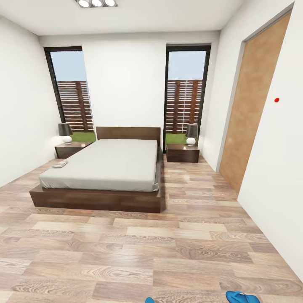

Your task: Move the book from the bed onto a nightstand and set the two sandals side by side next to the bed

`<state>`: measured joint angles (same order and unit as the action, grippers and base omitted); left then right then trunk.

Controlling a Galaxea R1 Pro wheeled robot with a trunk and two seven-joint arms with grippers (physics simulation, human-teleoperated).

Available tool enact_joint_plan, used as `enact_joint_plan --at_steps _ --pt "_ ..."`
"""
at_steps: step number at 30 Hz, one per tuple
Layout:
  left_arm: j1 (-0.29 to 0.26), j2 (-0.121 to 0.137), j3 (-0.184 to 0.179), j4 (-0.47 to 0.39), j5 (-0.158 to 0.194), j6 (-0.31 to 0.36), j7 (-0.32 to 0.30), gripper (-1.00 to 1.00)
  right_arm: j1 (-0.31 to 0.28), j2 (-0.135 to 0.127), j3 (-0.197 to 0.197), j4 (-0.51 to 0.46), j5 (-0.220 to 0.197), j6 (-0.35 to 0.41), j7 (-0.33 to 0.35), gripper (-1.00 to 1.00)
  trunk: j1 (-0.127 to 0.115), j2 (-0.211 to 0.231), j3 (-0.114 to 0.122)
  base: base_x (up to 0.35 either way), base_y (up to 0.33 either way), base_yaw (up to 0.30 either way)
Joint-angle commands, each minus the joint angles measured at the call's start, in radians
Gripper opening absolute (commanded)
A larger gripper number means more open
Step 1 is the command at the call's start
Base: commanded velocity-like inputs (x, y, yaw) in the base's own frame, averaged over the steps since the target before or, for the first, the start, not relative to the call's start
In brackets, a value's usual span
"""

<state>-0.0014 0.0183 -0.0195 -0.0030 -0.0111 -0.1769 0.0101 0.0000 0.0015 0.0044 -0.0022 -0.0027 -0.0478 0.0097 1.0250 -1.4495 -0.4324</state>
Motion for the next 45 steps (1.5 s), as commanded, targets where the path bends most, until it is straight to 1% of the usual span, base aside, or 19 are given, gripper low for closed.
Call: enact_joint_plan --at_steps 1,45 --pt "0.0 0.0 -0.002 0.0 -0.001 -0.003 0.001 1.0 0.0 0.0 0.0 0.0 0.0 -0.003 0.001 1.0 0.0 0.0 -0.001 0.0 0.0 -0.002" --pt "0.0 0.0 -0.002 0.0 -0.001 -0.014 0.001 1.0 0.0 0.0 0.0 0.0 0.0 -0.003 0.001 1.0 0.0 0.0 -0.001 0.016 0.0 0.0"
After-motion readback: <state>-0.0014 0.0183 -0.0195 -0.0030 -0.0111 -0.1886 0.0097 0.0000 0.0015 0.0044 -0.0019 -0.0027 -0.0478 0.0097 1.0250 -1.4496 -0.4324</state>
